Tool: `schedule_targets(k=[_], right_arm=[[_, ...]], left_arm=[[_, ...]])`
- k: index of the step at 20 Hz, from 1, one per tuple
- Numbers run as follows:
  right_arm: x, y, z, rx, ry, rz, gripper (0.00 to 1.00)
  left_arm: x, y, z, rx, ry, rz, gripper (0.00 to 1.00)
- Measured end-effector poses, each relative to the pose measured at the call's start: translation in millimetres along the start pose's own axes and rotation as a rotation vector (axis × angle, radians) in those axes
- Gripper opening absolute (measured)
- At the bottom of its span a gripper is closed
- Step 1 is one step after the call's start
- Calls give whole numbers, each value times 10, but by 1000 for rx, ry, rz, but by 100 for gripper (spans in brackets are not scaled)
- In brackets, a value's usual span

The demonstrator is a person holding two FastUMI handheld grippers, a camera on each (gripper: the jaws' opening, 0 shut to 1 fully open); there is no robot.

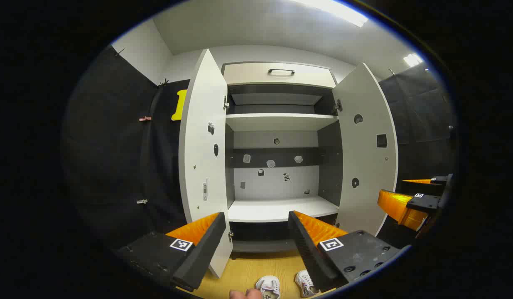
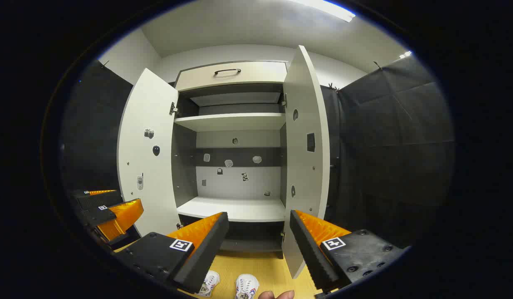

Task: Grab one shoe with the right hand and put it into the shoe cabinet, grab the other shoe with the left hand and put it into the shoe cabinet; then close the right door with the right hand and the left door with the left hand.

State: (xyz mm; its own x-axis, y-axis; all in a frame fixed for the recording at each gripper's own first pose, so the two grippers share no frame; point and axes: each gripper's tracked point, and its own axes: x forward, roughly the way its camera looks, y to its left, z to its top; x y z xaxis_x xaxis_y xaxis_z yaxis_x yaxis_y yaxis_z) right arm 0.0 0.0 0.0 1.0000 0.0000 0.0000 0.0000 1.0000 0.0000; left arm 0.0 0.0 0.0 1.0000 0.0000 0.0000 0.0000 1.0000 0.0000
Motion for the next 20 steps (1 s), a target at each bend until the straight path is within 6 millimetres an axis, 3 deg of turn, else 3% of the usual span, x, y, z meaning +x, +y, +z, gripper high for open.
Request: schedule_targets(k=[20], right_arm=[[-53,119,9,12,0,14,97]], left_arm=[[12,17,25,12,-15,8,95]])
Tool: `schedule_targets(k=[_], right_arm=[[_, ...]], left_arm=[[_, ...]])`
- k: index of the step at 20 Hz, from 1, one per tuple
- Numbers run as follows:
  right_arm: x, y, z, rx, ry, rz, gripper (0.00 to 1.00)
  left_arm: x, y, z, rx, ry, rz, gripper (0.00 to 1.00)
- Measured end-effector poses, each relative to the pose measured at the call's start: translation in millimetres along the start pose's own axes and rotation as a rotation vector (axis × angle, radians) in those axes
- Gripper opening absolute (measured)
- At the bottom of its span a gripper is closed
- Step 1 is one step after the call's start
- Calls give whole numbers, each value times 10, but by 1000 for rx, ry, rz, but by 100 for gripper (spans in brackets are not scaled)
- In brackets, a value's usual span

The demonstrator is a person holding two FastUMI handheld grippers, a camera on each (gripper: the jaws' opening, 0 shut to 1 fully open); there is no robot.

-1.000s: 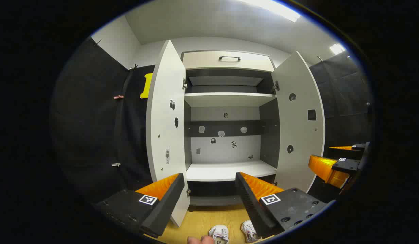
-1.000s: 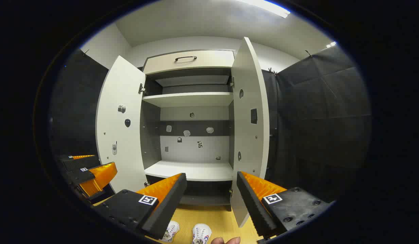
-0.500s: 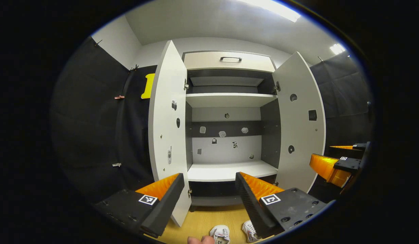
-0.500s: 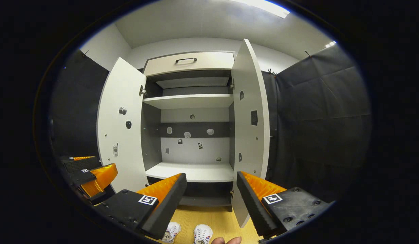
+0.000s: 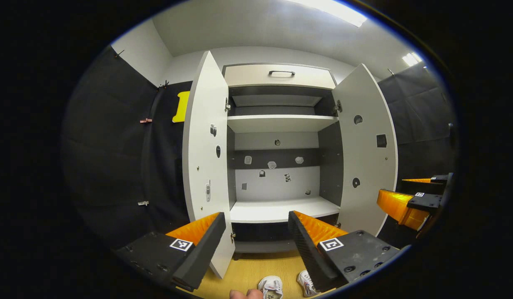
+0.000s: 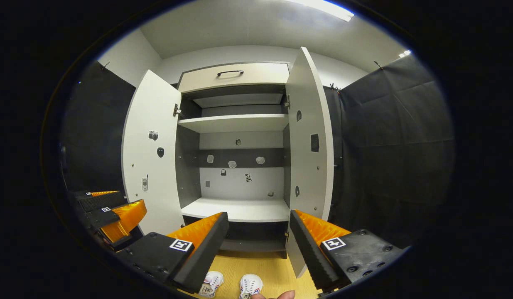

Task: Grab one shoe with the right hand and put it into the shoe cabinet, grab the other shoe with the left hand and put it into the shoe cabinet; then close the right door with the right hand and the left door with the left hand.

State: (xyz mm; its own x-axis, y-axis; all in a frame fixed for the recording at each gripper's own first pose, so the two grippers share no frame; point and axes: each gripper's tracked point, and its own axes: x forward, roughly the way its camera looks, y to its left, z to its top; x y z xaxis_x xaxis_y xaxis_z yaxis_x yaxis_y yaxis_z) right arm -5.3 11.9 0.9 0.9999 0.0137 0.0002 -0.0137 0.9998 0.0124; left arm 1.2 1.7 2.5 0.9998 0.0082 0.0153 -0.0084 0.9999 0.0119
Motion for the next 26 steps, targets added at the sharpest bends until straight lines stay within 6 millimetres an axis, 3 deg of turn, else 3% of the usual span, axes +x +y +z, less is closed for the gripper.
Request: schedule_targets(k=[4,8,14,20,26], right_arm=[[-10,43,-142,8,41,20,97],[-31,97,-563,20,145,50,97],[-205,290,-1628,95,409,119,98],[-447,312,-2781,117,634,125,98],[-595,448,-3652,220,828,133,93]], left_arm=[[2,4,-7,0,1,3,94],[6,8,-22,-8,0,10,95],[-78,191,-220,2,15,31,95],[-118,346,-350,-8,38,68,95],[-122,521,-509,13,68,101,95]])
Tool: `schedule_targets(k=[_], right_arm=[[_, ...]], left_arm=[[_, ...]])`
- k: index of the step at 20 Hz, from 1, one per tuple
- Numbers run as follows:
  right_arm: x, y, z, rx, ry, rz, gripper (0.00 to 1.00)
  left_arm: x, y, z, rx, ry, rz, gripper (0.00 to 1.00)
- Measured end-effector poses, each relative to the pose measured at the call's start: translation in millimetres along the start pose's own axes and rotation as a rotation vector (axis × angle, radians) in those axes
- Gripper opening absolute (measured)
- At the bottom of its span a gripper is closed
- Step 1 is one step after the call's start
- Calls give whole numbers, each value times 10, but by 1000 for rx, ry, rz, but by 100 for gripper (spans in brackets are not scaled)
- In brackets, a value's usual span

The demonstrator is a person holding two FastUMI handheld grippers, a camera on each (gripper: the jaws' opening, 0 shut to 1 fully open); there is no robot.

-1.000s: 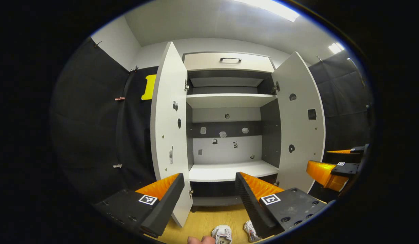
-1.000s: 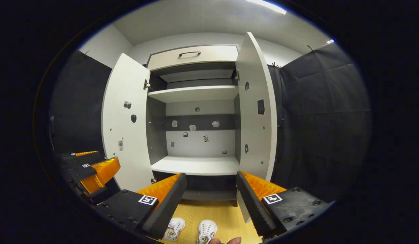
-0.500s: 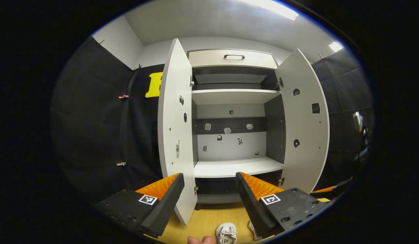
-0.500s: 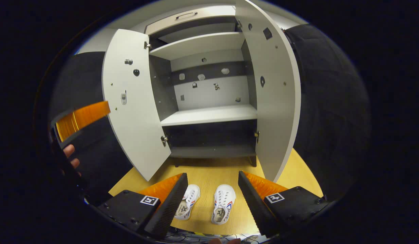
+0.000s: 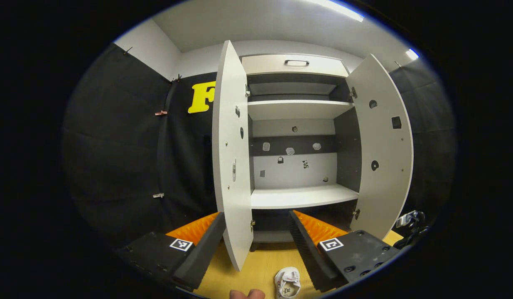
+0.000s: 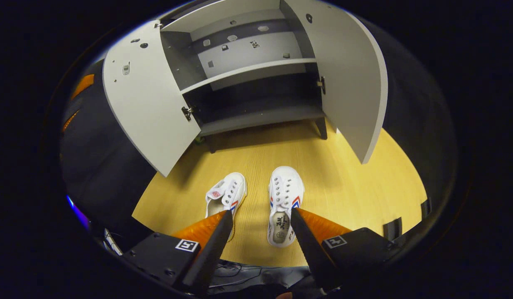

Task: Grab one shoe with the right hand and put it into the shoe cabinet, grab the other shoe with the left hand and put it into the shoe cabinet; then close the right door with the right hand and the left door with the left hand.

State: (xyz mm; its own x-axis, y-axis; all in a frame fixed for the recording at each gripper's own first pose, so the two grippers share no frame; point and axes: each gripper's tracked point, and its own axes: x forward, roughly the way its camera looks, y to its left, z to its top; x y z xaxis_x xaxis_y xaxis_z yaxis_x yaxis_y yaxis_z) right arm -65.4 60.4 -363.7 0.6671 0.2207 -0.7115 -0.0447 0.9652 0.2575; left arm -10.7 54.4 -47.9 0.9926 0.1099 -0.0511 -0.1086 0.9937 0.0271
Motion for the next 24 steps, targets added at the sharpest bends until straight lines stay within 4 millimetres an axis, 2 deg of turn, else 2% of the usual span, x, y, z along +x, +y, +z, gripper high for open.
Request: schedule_targets(k=[2,4,9,10,13,16,17,18,20,21,22,23,24], right_arm=[[183,-29,-167,29,48,8,91],[390,-111,-327,51,94,-8,81],[821,-216,-532,58,141,-39,80],[923,-203,-567,58,145,-41,64],[1118,-160,-577,45,134,-55,62],[1262,-222,-588,-5,93,-101,62],[1289,-234,-572,-22,67,-104,60],[1299,-226,-544,-32,37,-99,48],[1406,-278,-502,-58,0,-115,47],[1324,-358,-518,-77,6,-128,47],[1412,-357,-513,-58,5,-116,12],[1362,-345,-485,-44,8,-99,13],[1354,-350,-475,-32,11,-81,6]], left_arm=[[1,36,-21,4,5,4,95],[36,80,-70,9,13,7,95],[98,169,-193,17,36,13,95],[114,192,-209,21,42,16,95],[141,263,-280,24,54,27,95],[151,325,-338,32,67,39,95],[150,344,-367,33,71,41,95],[147,357,-398,33,75,45,95],[135,385,-458,34,87,48,95],[138,396,-485,38,93,50,95],[133,412,-520,42,99,55,95],[138,426,-547,43,104,59,95],[138,431,-579,40,110,61,95]])
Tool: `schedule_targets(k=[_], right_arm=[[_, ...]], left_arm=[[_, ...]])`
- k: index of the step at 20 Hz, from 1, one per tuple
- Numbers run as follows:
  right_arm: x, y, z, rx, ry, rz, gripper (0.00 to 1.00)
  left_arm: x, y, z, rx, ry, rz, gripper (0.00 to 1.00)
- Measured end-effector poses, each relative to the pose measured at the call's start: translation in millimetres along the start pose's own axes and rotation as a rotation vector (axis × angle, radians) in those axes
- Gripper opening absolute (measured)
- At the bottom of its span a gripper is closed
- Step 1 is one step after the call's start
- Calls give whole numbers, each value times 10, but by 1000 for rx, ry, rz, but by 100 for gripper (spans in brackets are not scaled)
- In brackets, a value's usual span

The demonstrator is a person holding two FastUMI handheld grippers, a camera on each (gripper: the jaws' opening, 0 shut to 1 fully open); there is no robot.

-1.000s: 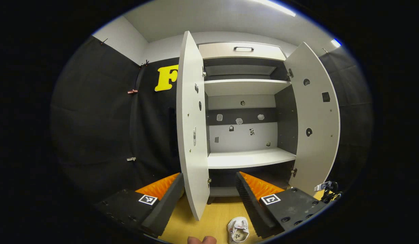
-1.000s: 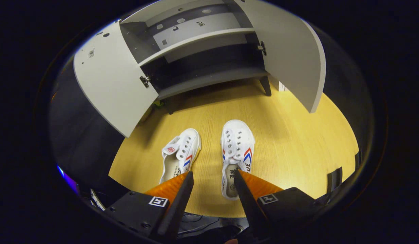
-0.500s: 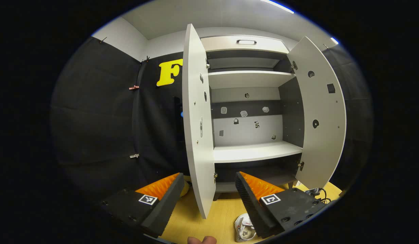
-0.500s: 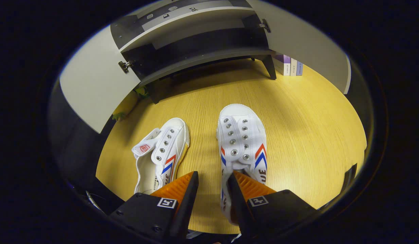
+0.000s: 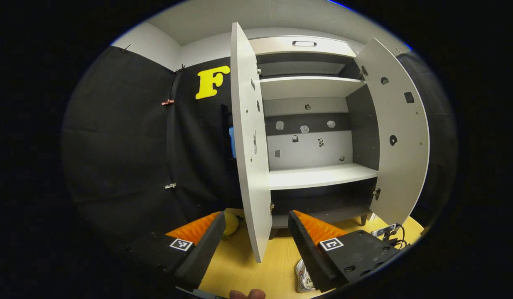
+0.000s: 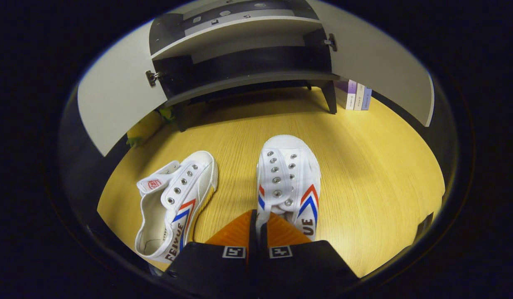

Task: Grab one shoe with the right hand and put it into the shoe cabinet, grab the other shoe with the left hand and put it into the shoe cabinet; then close the right door with the right hand and the left door with the left hand.

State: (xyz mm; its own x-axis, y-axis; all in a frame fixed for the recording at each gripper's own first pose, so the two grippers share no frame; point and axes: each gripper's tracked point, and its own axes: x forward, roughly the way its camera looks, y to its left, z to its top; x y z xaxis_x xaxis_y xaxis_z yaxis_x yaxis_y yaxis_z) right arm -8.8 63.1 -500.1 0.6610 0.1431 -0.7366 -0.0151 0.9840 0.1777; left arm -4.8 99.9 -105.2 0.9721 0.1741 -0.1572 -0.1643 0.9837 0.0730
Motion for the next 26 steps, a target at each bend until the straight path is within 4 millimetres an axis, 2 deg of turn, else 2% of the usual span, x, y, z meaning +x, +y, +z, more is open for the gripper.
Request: schedule_targets(k=[2,4,8,11,15,19,23,26], right_arm=[[-37,-23,67,-17,-10,3,5],[-194,-34,285,-76,-64,1,5],[-417,52,640,-24,-115,60,5],[-395,-17,591,-27,-90,48,5],[-497,-19,625,-16,-104,57,5],[-603,54,793,-30,-145,71,5],[-808,201,1148,13,-205,98,5],[-1014,330,1553,36,-263,116,5]], left_arm=[[-1,-1,-42,-8,11,0,95],[-1,4,-35,-8,9,0,95],[26,-9,2,-13,-7,-5,95],[27,-27,19,-28,-11,-10,95],[-8,-14,70,-20,-27,-9,95],[-39,-18,50,-24,-24,-9,95],[-50,-1,54,-21,-28,-5,95],[-52,-6,75,-21,-35,-6,95]])
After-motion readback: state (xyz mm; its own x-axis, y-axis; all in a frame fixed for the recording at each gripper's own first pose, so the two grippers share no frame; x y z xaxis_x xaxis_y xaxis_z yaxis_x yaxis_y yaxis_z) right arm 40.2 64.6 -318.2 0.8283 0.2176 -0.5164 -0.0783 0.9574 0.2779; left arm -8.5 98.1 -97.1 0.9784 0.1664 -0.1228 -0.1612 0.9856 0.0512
